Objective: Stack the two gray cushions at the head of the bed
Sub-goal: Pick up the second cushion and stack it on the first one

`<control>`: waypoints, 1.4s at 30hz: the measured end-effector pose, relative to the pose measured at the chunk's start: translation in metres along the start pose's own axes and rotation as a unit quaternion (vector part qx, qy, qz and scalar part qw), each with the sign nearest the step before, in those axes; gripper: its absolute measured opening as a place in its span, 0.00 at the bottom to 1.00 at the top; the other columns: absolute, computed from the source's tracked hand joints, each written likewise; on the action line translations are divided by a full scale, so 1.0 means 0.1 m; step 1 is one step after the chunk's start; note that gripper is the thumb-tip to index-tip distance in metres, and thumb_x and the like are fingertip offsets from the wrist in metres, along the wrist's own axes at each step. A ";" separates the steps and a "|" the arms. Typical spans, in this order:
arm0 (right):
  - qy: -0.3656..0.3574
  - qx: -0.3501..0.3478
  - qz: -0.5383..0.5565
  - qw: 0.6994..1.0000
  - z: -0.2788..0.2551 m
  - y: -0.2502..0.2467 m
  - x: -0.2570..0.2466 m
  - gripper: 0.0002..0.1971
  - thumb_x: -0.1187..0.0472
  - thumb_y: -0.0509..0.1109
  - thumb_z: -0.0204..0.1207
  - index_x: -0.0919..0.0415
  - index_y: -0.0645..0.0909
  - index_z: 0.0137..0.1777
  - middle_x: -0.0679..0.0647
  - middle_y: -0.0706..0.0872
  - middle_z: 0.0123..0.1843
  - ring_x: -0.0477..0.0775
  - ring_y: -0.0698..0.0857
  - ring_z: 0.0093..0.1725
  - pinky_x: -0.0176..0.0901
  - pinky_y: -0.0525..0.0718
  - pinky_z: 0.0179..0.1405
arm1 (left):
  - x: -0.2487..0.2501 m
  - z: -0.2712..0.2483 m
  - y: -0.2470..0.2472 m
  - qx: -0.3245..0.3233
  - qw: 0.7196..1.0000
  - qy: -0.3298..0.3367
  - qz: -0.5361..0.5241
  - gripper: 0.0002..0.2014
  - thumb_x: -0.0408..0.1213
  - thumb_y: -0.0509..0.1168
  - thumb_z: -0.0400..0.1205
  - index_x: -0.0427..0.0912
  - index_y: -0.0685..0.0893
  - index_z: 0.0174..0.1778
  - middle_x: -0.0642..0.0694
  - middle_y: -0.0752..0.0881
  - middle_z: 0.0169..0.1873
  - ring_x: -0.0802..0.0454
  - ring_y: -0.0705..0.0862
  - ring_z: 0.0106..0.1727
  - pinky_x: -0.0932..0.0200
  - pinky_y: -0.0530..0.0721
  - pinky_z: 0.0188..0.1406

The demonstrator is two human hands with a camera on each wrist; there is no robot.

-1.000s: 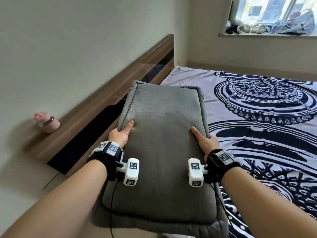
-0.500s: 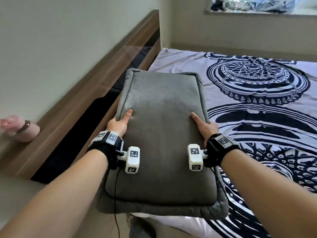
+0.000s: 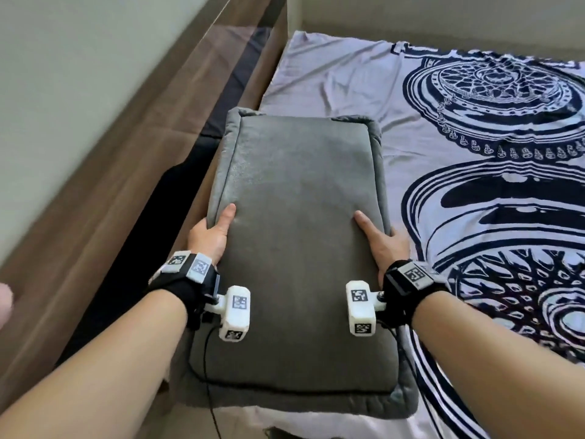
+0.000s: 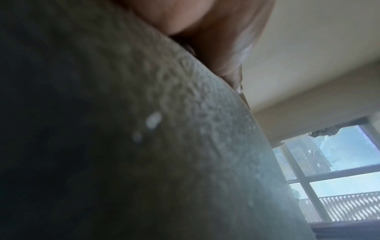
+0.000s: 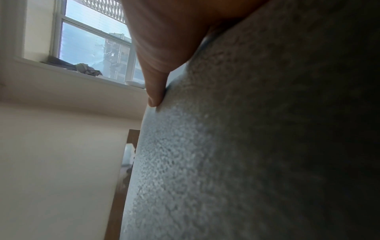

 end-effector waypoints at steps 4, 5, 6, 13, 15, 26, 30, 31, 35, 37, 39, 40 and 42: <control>0.011 -0.007 0.009 1.000 0.45 0.53 0.27 0.37 0.29 0.86 0.45 0.54 0.90 0.48 0.54 0.95 0.47 0.59 0.94 0.48 0.58 0.93 0.56 | -0.30 0.65 0.09 0.002 1.000 -0.014 0.001 0.29 0.63 0.68 0.74 0.41 0.88 0.59 0.45 0.90 0.50 0.45 0.88 0.56 0.52 0.84 0.63; 0.010 -0.006 0.007 1.000 0.50 0.63 0.32 0.34 0.30 0.87 0.47 0.54 0.89 0.48 0.54 0.95 0.47 0.59 0.94 0.48 0.57 0.93 0.57 | -0.35 0.78 0.11 0.001 1.000 -0.012 0.010 0.30 0.63 0.67 0.74 0.41 0.87 0.59 0.46 0.89 0.50 0.44 0.87 0.57 0.51 0.83 0.64; 0.011 -0.004 0.011 1.000 0.57 0.74 0.38 0.33 0.32 0.87 0.50 0.54 0.89 0.48 0.54 0.94 0.47 0.58 0.94 0.48 0.57 0.93 0.57 | -0.38 0.92 0.12 -0.002 1.000 -0.010 0.016 0.29 0.63 0.67 0.74 0.41 0.87 0.59 0.46 0.89 0.50 0.44 0.87 0.57 0.51 0.83 0.65; 0.018 0.009 0.024 1.000 0.92 1.28 0.78 0.42 0.30 0.86 0.48 0.57 0.91 0.59 0.54 0.94 0.50 0.58 0.93 0.50 0.56 0.92 0.59 | -0.68 1.58 0.19 -0.046 0.997 -0.044 0.033 0.33 0.63 0.70 0.66 0.42 0.87 0.60 0.46 0.88 0.60 0.45 0.86 0.61 0.51 0.81 0.68; 0.023 0.012 0.019 0.999 0.97 1.37 0.90 0.42 0.29 0.85 0.49 0.56 0.91 0.59 0.53 0.94 0.50 0.58 0.93 0.52 0.55 0.91 0.61 | -0.79 1.73 0.19 -0.056 0.997 -0.050 0.009 0.28 0.61 0.73 0.59 0.46 0.89 0.49 0.45 0.91 0.54 0.44 0.89 0.56 0.45 0.85 0.64; -0.019 0.002 0.011 1.000 1.23 1.99 0.70 0.27 0.35 0.86 0.60 0.50 0.86 0.52 0.44 0.88 0.42 0.52 0.90 0.48 0.47 0.90 0.60 | -0.74 2.29 0.11 -0.005 1.000 0.020 -0.004 0.17 0.53 0.73 0.69 0.48 0.89 0.49 0.45 0.92 0.52 0.44 0.89 0.56 0.46 0.85 0.64; 0.004 -0.016 0.006 1.000 1.26 2.12 0.60 0.25 0.38 0.87 0.60 0.51 0.83 0.48 0.44 0.87 0.43 0.49 0.89 0.44 0.47 0.91 0.54 | -0.68 2.40 0.11 0.001 0.997 0.044 0.061 0.19 0.48 0.67 0.80 0.39 0.86 0.61 0.42 0.89 0.58 0.44 0.86 0.61 0.56 0.81 0.63; 0.013 -0.014 0.004 1.000 1.26 2.13 0.61 0.26 0.36 0.88 0.57 0.51 0.83 0.45 0.46 0.88 0.45 0.53 0.91 0.48 0.51 0.92 0.57 | -0.65 2.42 0.12 -0.001 0.997 0.048 0.069 0.20 0.48 0.67 0.80 0.39 0.86 0.62 0.42 0.89 0.58 0.44 0.86 0.61 0.58 0.80 0.61; 0.018 0.008 -0.032 0.999 1.25 2.18 0.65 0.39 0.31 0.86 0.56 0.54 0.84 0.62 0.52 0.88 0.57 0.58 0.89 0.56 0.52 0.89 0.64 | -0.56 2.46 0.15 0.010 0.996 0.029 0.083 0.23 0.47 0.64 0.83 0.36 0.82 0.68 0.41 0.85 0.66 0.42 0.82 0.68 0.60 0.76 0.62; 0.023 -0.004 -0.049 0.999 1.24 2.20 0.67 0.49 0.28 0.85 0.51 0.57 0.83 0.70 0.53 0.90 0.61 0.58 0.90 0.58 0.52 0.89 0.65 | -0.61 2.45 0.17 0.010 0.996 -0.005 0.092 0.26 0.48 0.63 0.83 0.35 0.78 0.73 0.41 0.81 0.71 0.41 0.78 0.72 0.58 0.73 0.68; 0.031 -0.012 -0.077 0.996 1.20 2.23 0.68 0.56 0.24 0.83 0.44 0.56 0.83 0.71 0.54 0.91 0.63 0.59 0.91 0.60 0.54 0.90 0.64 | -0.67 2.48 0.18 0.009 0.995 -0.027 0.097 0.27 0.48 0.63 0.83 0.34 0.77 0.74 0.39 0.80 0.72 0.40 0.78 0.73 0.59 0.73 0.66; 0.036 -0.013 -0.083 0.996 1.20 2.24 0.70 0.57 0.22 0.83 0.42 0.56 0.83 0.71 0.54 0.91 0.63 0.59 0.92 0.60 0.54 0.90 0.64 | -0.69 2.49 0.18 0.007 0.994 -0.033 0.103 0.26 0.47 0.63 0.83 0.34 0.78 0.73 0.38 0.81 0.71 0.40 0.78 0.72 0.59 0.73 0.64; 0.045 -0.011 -0.085 0.995 1.25 2.26 0.72 0.60 0.20 0.82 0.36 0.55 0.84 0.69 0.54 0.92 0.60 0.59 0.93 0.57 0.55 0.92 0.61 | -0.68 2.53 0.20 0.001 0.992 -0.033 0.119 0.26 0.47 0.62 0.84 0.34 0.76 0.73 0.38 0.80 0.71 0.39 0.78 0.72 0.57 0.73 0.66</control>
Point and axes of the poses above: each hand's wrist, its own z-axis towards the middle knuckle, its own y-axis out of the palm, x = y × z, the point moved 1 cm from there along z, towards the middle knuckle
